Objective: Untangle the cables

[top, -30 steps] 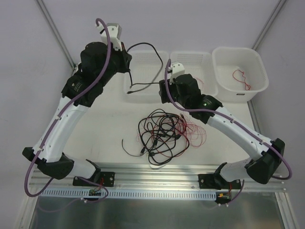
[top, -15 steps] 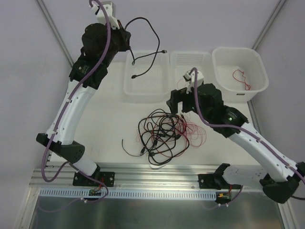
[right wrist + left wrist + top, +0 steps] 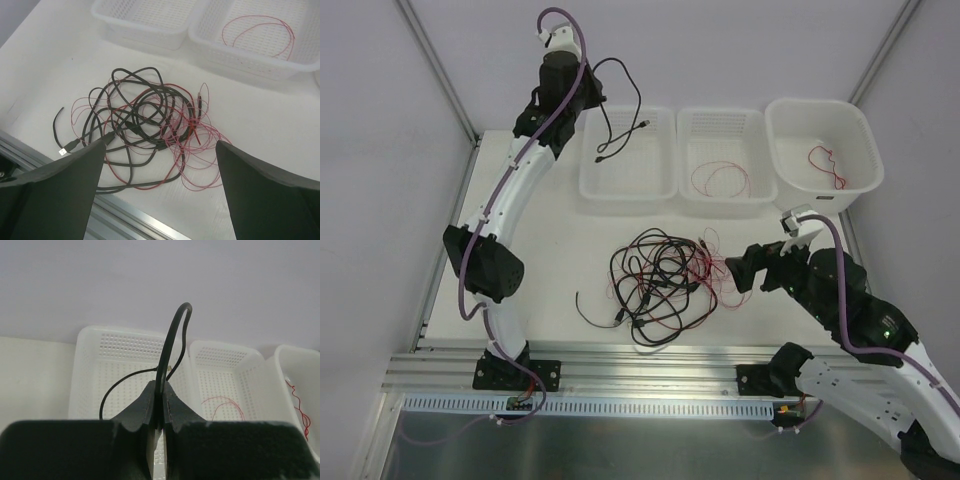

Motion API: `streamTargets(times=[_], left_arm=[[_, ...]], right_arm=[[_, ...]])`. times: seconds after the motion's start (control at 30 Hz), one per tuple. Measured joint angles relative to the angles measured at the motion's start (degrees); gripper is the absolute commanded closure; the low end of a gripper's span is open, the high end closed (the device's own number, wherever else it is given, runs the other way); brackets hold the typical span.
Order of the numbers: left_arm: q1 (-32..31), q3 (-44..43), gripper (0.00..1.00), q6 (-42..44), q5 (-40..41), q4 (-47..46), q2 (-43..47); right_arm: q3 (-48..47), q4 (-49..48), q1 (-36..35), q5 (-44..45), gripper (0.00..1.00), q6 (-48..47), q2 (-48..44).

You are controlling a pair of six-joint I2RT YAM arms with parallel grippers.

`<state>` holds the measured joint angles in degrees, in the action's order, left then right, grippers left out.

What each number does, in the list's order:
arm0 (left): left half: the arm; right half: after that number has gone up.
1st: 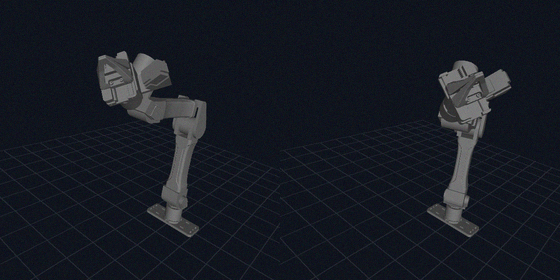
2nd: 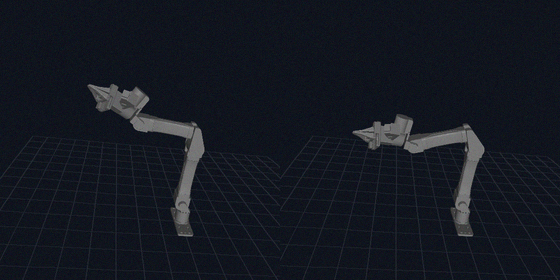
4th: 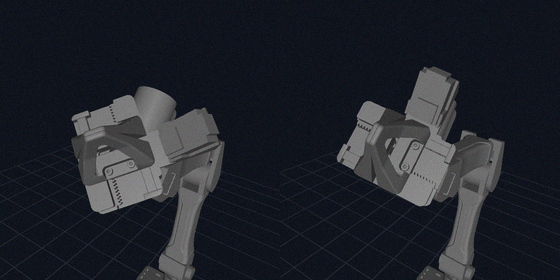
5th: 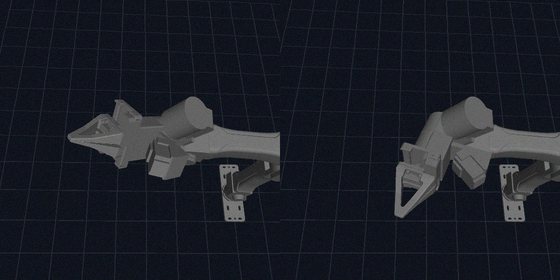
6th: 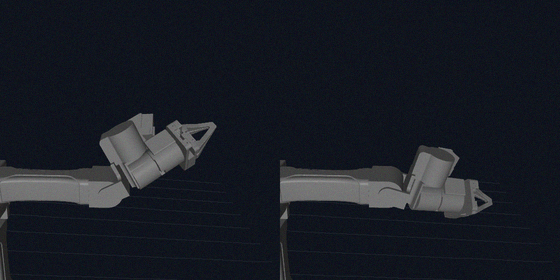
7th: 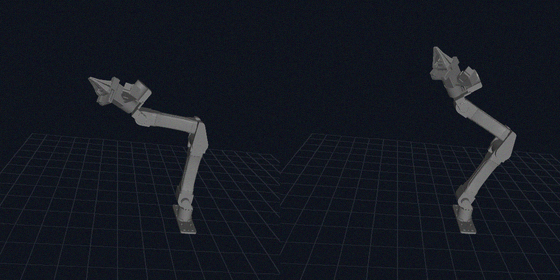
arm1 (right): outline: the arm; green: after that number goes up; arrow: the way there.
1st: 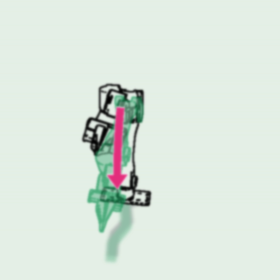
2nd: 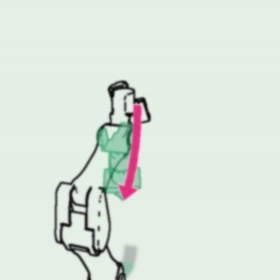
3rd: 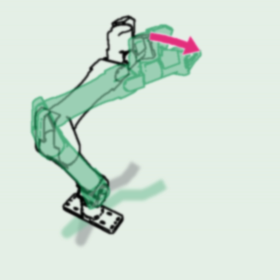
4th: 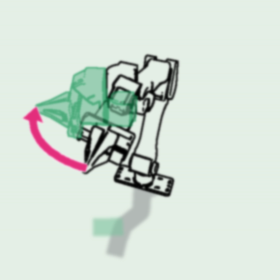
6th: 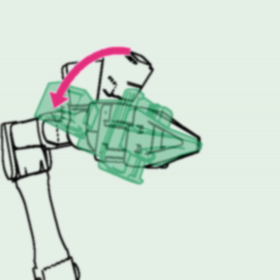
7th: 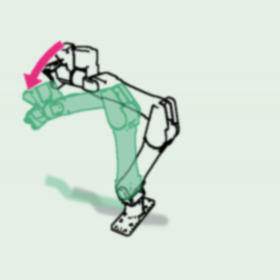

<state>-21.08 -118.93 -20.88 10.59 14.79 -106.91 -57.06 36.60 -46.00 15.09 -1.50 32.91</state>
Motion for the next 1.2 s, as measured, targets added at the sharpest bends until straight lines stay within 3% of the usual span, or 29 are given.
streamTargets(times=[0.43, 0.67, 0.77, 0.8, 0.9, 0.93, 1.0, 1.07, 1.2], left_arm=[[2.9, 2.4, 0.98, -14.5, -5.9, -8.8, -14.8], [4.7, 8.8, 0.83, -21.4, -10.5, -9.9, -21.2], [5.1, 11.9, 0.66, -22.9, -11.3, -9.8, -21.4], [5.2, 12.4, 0.53, -23.2, -11.6, -10.0, -21.4], [5.6, 14.8, 0.34, -23.5, -12.1, -10.7, -20.6], [5.6, 15.7, 0.22, -23.4, -12.2, -10.7, -20.0], [5.6, 17.4, 0.11, -23.0, -12.5, -10.6, -18.3], [5.6, 19.0, 0.01, -22.7, -13.1, -10.5, -15.5], [5.5, 21.5, 0.01, -21.3, -13.6, -10.8, -7.7]], right_arm=[[1.8, 4.3, 0.0, 3.8, 0.03, 0.0, -2.6], [1.9, 4.8, 0.0, 4.2, 0.03, 0.0, -2.6], [2.5, 4.9, 0.0, 4.2, 0.03, 0.0, -2.8], [2.7, 5.0, 0.0, 4.2, 0.03, 0.1, -2.9], [2.9, 5.1, 0.0, 4.2, 0.03, 0.4, -2.9], [2.9, 5.0, 0.0, 4.2, 0.03, 0.5, -2.9], [2.9, 5.1, 0.0, 4.1, 0.03, 0.5, -2.9], [2.9, 5.2, 0.0, 4.2, 0.03, 0.5, -2.9], [2.5, 6.3, 0.0, 4.4, 0.03, 0.4, -2.4]])
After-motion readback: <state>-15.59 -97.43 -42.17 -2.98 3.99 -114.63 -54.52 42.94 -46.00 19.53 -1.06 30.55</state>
